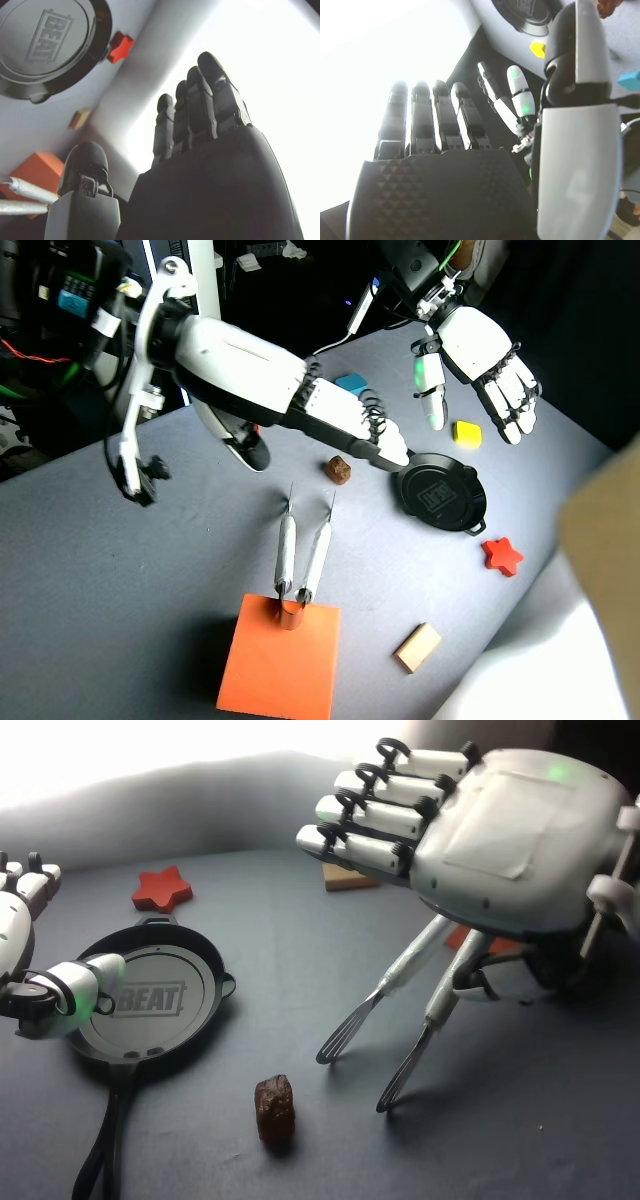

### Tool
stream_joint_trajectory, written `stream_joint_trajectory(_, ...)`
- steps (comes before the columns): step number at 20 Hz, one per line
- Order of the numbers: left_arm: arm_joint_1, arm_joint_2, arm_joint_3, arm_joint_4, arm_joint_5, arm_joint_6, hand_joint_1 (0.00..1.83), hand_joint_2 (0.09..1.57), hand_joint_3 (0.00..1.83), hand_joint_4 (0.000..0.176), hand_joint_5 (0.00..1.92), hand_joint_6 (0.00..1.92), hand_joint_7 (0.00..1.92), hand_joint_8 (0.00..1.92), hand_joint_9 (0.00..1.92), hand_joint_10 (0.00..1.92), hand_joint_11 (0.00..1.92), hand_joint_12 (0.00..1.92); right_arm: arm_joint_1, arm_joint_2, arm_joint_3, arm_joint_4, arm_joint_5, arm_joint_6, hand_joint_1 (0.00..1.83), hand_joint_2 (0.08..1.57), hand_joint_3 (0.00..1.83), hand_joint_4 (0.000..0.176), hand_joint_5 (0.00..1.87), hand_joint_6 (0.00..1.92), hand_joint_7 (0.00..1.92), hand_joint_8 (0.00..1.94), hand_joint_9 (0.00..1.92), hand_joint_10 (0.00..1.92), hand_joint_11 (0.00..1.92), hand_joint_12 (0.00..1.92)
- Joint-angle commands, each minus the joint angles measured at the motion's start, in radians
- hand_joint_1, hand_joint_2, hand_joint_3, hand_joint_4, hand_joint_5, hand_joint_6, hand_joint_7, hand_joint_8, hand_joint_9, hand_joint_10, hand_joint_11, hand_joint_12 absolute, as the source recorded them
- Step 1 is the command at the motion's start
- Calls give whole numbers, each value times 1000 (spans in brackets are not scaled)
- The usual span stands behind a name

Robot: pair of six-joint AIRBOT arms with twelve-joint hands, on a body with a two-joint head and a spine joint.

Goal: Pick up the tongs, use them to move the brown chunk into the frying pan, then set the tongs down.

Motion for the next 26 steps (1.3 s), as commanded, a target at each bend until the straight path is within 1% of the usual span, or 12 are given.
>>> stream_joint_trajectory(1, -9, 1, 4, 68, -93, 3, 194, 1279, 1, 28, 179, 5, 174, 7, 212, 8, 0, 737, 21, -8, 12, 96, 43, -125, 1061, 849, 0, 0, 0, 0, 0, 0, 0, 0, 0, 0)
stream_joint_trajectory(2, -9, -1, 4, 68, -94, 3, 169, 1287, 4, 21, 158, 1, 145, 1, 191, 2, 0, 726, 28, -29, 30, 228, 60, -260, 1087, 832, 0, 0, 0, 0, 0, 0, 0, 0, 0, 0)
stream_joint_trajectory(4, -7, -4, 3, 68, -94, 3, 128, 1294, 6, 17, 149, 0, 139, 0, 185, 0, 0, 715, 32, -57, 58, 305, 79, -366, 1068, 840, 0, 0, 0, 0, 0, 0, 0, 0, 0, 0)
stream_joint_trajectory(8, 7, -15, -5, 61, -94, -19, 125, 1291, 3, 24, 102, 0, 133, 3, 172, 1, 0, 670, 26, -107, 101, 310, 89, -365, 1038, 841, 0, 0, 0, 0, 0, 0, 0, 0, 0, 0)
stream_joint_trajectory(10, 17, -15, -12, 61, -94, -27, 111, 1289, 1, 12, 130, 8, 170, 4, 197, 4, 0, 741, 21, -122, 115, 311, 87, -365, 1029, 845, 0, 0, 0, 0, 0, 0, 0, 0, 0, 0)
stream_joint_trajectory(16, 32, -23, -33, 60, -123, -43, 180, 1283, 0, 7, 156, 6, 170, 0, 200, 0, 0, 739, 6, -107, 99, 330, 95, -365, 997, 859, 0, 0, 0, 0, 0, 0, 0, 0, 0, 0)
stream_joint_trajectory(17, 32, -24, -36, 57, -131, -43, 170, 1286, 0, 8, 148, 2, 161, 0, 200, 1, 0, 726, 6, -108, 97, 330, 96, -365, 1009, 865, 0, 0, 0, 0, 0, 0, 0, 0, 0, 0)
stream_joint_trajectory(18, 31, -26, -36, 52, -133, -42, 182, 1282, 0, 16, 147, 1, 164, 2, 212, 5, 0, 736, 6, -108, 93, 330, 99, -365, 1002, 868, 0, 0, 0, 0, 0, 0, 0, 0, 0, 0)
stream_joint_trajectory(20, 29, -28, -36, 47, -133, -39, 170, 1280, 0, 24, 147, 1, 183, 3, 227, 5, 0, 753, 15, -119, 81, 330, 123, -365, 1020, 874, 3, 0, 0, 0, 0, 0, 0, 0, 0, 0)
stream_joint_trajectory(22, 29, -29, -37, 44, -133, -39, 123, 1281, 1, 25, 157, 3, 192, 3, 232, 5, 0, 771, 26, -132, 69, 326, 151, -365, 1005, 872, 2, 0, 0, 0, 0, 0, 0, 0, 0, 0)
stream_joint_trajectory(24, 29, -30, -37, 37, -133, -43, 79, 1284, 2, 25, 131, 0, 177, 0, 235, 5, 0, 776, 25, -135, 68, 314, 156, -357, 993, 857, 0, 0, 0, 0, 0, 0, 0, 0, 0, 0)
stream_joint_trajectory(26, 29, -30, -34, 37, -133, -55, 112, 1275, 0, 27, 132, 3, 169, 1, 233, 2, 0, 764, 9, -130, 58, 190, 181, -268, 984, 849, 0, 0, 0, 0, 0, 0, 0, 0, 0, 0)
